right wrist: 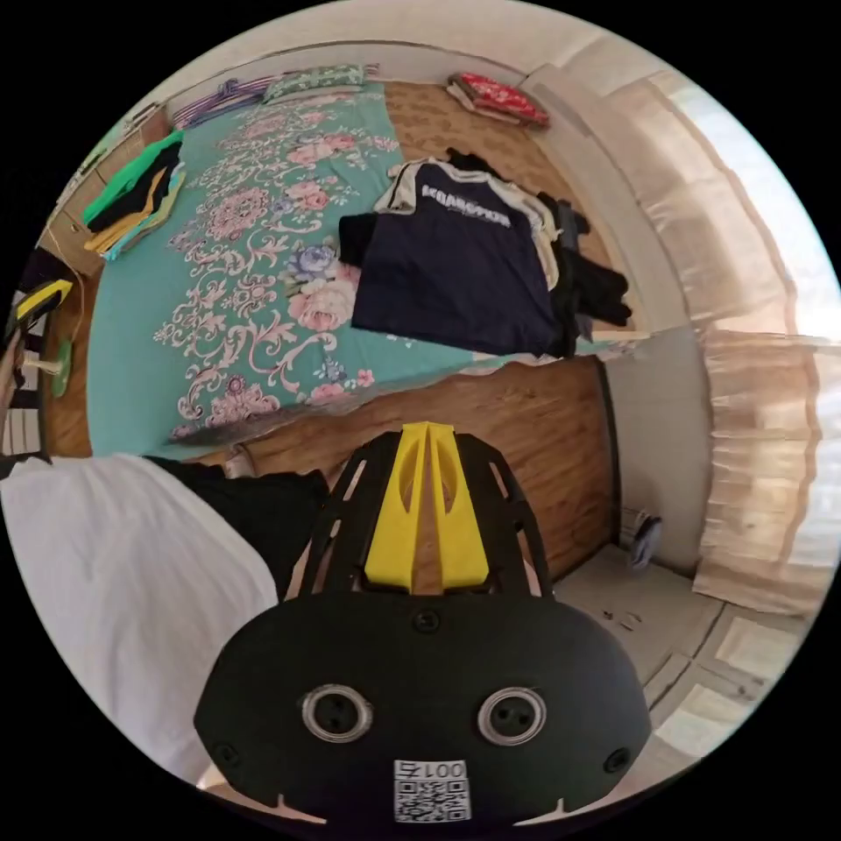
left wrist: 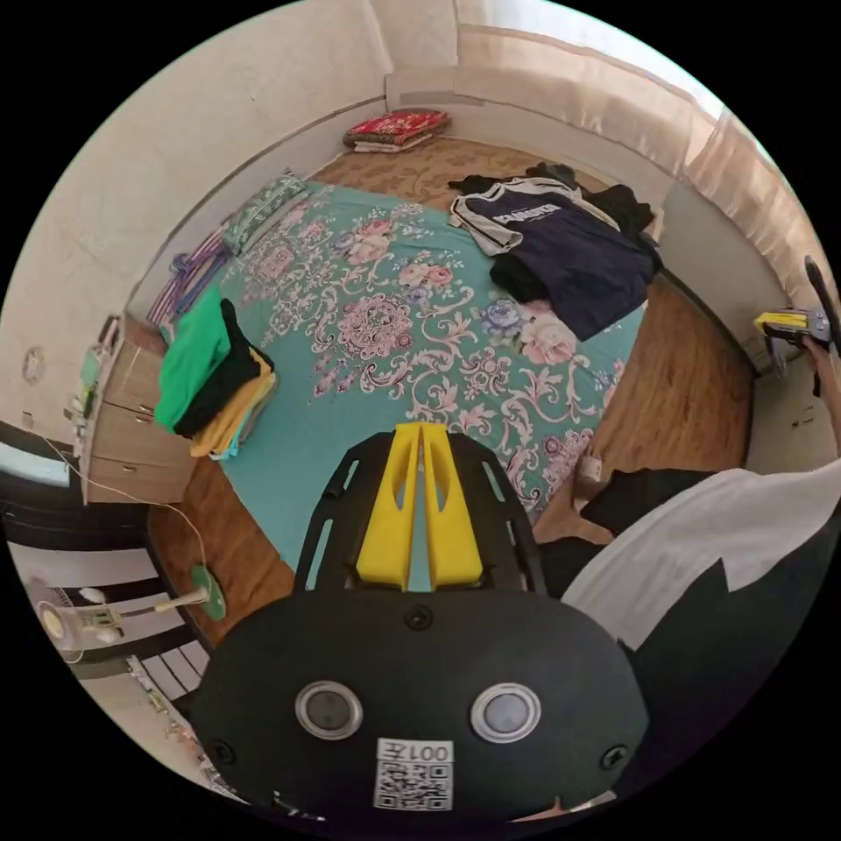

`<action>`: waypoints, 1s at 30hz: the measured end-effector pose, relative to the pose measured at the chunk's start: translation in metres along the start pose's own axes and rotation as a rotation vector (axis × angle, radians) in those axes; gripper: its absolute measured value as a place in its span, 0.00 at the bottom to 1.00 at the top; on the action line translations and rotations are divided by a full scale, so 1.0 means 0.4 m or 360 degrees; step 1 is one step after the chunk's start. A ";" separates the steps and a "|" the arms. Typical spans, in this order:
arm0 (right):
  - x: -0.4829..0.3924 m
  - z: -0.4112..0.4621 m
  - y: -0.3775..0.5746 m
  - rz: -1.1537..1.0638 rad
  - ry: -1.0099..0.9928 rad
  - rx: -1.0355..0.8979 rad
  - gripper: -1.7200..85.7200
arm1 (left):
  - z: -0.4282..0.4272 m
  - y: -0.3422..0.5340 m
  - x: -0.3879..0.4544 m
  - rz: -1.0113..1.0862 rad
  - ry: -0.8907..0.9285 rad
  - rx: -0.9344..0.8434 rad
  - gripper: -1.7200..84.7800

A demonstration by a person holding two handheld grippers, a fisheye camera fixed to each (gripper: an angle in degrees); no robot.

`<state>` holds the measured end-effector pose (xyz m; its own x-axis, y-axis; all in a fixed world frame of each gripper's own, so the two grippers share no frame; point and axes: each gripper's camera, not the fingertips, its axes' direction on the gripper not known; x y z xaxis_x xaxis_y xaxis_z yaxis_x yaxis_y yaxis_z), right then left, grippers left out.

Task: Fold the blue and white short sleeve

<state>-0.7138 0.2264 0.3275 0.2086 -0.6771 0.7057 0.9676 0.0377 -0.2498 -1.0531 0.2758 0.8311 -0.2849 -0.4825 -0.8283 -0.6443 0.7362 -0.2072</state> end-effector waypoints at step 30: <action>1.267 0.554 0.006 0.0393 -0.0172 -0.0815 0.06 | 0.731 -0.927 0.871 -0.0657 0.0427 -0.1051 0.03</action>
<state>-0.5741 0.0461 0.8314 0.4588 -0.6132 0.6430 0.7018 -0.1938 -0.6855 -0.7058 -0.0265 0.4673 -0.0398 -0.8118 -0.5826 -0.9952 0.0844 -0.0497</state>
